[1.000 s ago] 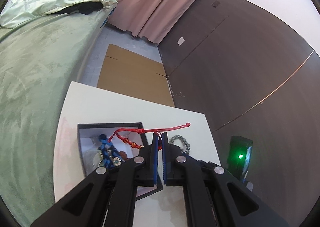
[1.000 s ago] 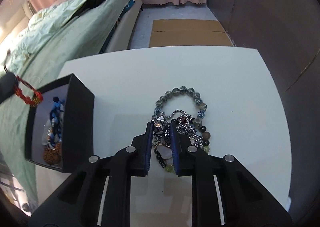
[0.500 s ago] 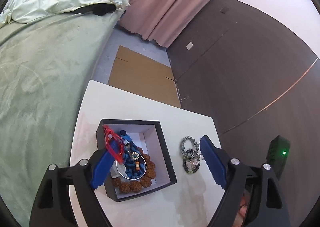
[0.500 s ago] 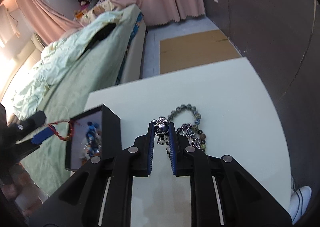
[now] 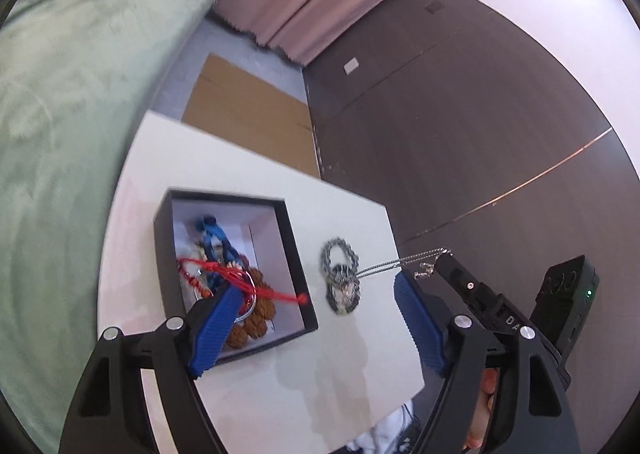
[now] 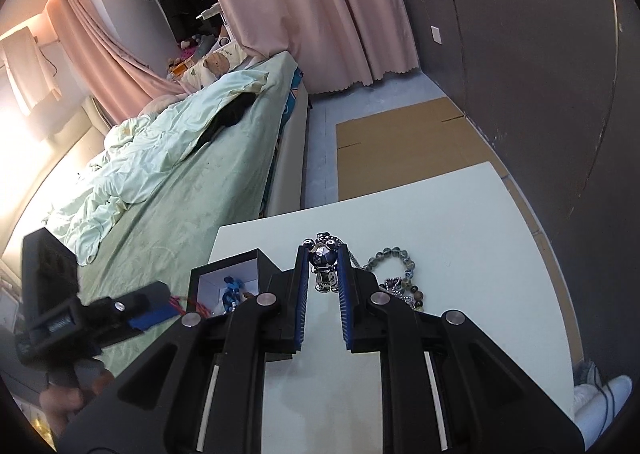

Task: Organize jewelry
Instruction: 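Grasp the silver charm chain bracelet with the right gripper and drop it into the box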

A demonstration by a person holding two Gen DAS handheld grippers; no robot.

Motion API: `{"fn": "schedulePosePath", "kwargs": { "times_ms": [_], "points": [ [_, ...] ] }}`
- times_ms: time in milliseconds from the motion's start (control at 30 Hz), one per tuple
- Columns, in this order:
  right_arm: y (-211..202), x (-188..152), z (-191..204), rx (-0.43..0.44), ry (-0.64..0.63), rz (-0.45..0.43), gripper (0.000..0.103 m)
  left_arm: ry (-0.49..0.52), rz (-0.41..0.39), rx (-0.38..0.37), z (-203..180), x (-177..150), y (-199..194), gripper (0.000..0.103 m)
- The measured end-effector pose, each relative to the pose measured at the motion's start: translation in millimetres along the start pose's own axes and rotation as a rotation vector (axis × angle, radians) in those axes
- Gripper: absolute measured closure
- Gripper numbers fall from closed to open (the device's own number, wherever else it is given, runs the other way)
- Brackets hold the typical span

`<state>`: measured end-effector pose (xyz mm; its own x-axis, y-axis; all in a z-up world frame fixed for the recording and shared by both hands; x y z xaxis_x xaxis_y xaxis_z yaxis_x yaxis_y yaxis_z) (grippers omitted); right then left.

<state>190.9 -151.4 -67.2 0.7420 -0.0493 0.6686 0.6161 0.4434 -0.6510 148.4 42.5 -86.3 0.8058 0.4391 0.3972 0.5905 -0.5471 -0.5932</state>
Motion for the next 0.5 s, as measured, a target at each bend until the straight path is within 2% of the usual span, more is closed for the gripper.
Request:
{"fn": "schedulePosePath", "kwargs": {
  "times_ms": [100, 200, 367, 500],
  "points": [
    [-2.7, 1.5, 3.0, 0.004, -0.001, 0.0, 0.088, -0.037, 0.001, 0.02, 8.6, 0.6, 2.7, 0.01],
    [-10.0, 5.5, 5.6, 0.011, -0.003, -0.01, 0.088, -0.071, 0.013, 0.002, 12.6, 1.1, 4.2, 0.008],
    [-27.9, 21.2, 12.2, 0.011, -0.017, -0.049, 0.088, -0.107, 0.085, -0.031, 16.1, -5.6, 18.4, 0.008],
    [-48.7, 42.8, 23.5, 0.016, -0.036, -0.098, 0.088, -0.093, 0.105, -0.047, 10.4, -9.5, 23.4, 0.008]
  ]
}}
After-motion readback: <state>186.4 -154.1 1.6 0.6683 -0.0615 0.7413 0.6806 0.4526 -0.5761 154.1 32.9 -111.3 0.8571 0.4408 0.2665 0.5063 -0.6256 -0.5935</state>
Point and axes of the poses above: each gripper's, at about its wrist camera, not at the fingertips, and y roughly the way its jaws point, z to its left, x to its top, the point moved 7 cm from there along y, roughly the way its jaws point, and after that the axes turned 1 degree about z, right-handed, at the moved point
